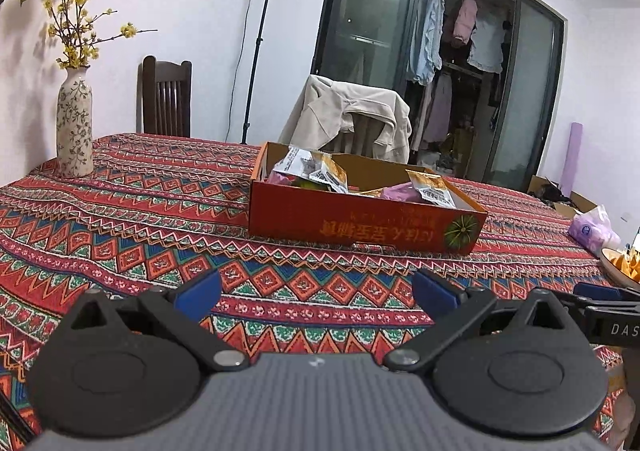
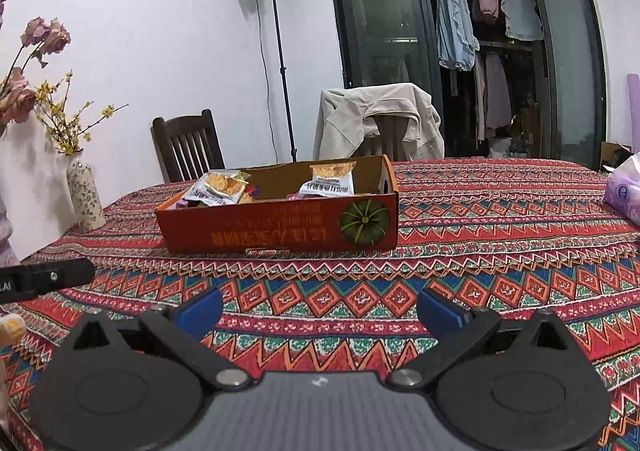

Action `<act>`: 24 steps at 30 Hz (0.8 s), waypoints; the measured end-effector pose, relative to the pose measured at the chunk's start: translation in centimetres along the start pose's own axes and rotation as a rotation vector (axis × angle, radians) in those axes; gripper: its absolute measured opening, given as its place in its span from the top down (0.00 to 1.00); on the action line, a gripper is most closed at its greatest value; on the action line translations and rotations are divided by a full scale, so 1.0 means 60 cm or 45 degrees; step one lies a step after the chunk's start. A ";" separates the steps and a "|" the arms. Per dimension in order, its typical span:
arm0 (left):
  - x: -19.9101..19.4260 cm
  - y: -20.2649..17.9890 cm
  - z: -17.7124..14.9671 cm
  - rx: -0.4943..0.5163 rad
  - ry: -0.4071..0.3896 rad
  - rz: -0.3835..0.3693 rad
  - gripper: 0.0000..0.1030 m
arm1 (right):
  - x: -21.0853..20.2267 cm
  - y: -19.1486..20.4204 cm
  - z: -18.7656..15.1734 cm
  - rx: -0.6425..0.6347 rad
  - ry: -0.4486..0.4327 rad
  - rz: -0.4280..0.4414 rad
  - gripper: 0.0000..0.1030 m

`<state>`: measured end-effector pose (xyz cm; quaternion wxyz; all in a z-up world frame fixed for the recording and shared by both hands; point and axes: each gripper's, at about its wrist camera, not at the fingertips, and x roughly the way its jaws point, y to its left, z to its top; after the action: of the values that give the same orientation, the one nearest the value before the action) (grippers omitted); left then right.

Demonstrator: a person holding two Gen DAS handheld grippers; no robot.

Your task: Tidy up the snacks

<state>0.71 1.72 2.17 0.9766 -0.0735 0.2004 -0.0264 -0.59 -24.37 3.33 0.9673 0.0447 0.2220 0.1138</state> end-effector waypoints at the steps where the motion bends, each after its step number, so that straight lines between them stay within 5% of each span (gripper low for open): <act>1: 0.000 0.000 -0.001 0.000 0.001 0.001 0.00 | 0.000 0.001 -0.002 -0.003 0.003 0.000 0.00; 24: 0.003 -0.002 -0.009 -0.001 0.013 -0.005 0.00 | -0.001 0.002 -0.016 -0.008 0.023 0.000 0.00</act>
<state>0.63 1.51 1.63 0.9754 -0.0743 0.2053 -0.0286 -1.09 -24.22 2.51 0.9654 0.0407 0.2305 0.1148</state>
